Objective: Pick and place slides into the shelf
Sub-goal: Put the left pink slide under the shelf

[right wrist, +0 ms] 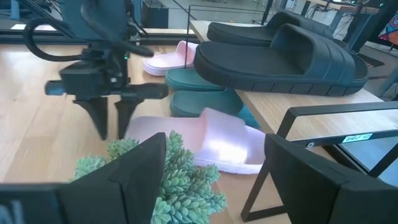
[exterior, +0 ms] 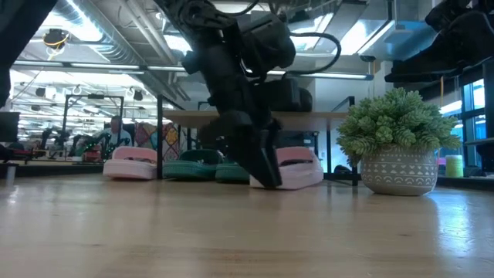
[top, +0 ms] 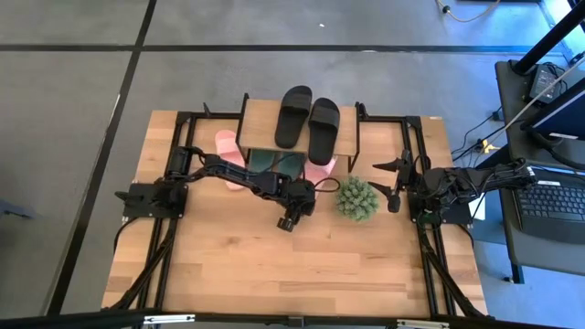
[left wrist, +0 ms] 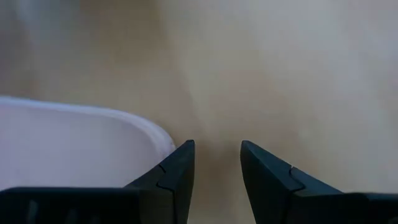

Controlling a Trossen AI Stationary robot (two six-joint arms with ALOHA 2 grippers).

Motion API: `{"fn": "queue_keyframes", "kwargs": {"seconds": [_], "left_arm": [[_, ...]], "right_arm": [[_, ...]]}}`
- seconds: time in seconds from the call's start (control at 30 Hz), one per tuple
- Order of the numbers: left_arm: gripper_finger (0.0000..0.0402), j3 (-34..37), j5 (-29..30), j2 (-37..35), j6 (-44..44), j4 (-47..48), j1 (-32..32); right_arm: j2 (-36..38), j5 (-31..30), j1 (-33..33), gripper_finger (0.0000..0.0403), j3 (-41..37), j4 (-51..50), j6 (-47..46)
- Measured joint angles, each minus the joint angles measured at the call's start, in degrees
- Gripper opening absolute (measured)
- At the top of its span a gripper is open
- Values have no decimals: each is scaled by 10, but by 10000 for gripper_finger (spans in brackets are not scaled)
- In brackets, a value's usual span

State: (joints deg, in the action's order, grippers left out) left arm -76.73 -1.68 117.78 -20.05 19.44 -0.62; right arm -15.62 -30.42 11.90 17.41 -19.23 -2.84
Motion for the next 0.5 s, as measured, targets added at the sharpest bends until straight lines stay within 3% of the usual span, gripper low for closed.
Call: {"fn": "queue_keyframes", "kwargs": {"seconds": [0.23, 0.5], "left_arm": [[123, 0, 62, 0, 5, -48, 9], [123, 0, 71, 0, 5, -88, 36]], "right_arm": [[0, 0, 0, 272, 0, 0, 1], [0, 0, 0, 272, 0, 0, 2]]}}
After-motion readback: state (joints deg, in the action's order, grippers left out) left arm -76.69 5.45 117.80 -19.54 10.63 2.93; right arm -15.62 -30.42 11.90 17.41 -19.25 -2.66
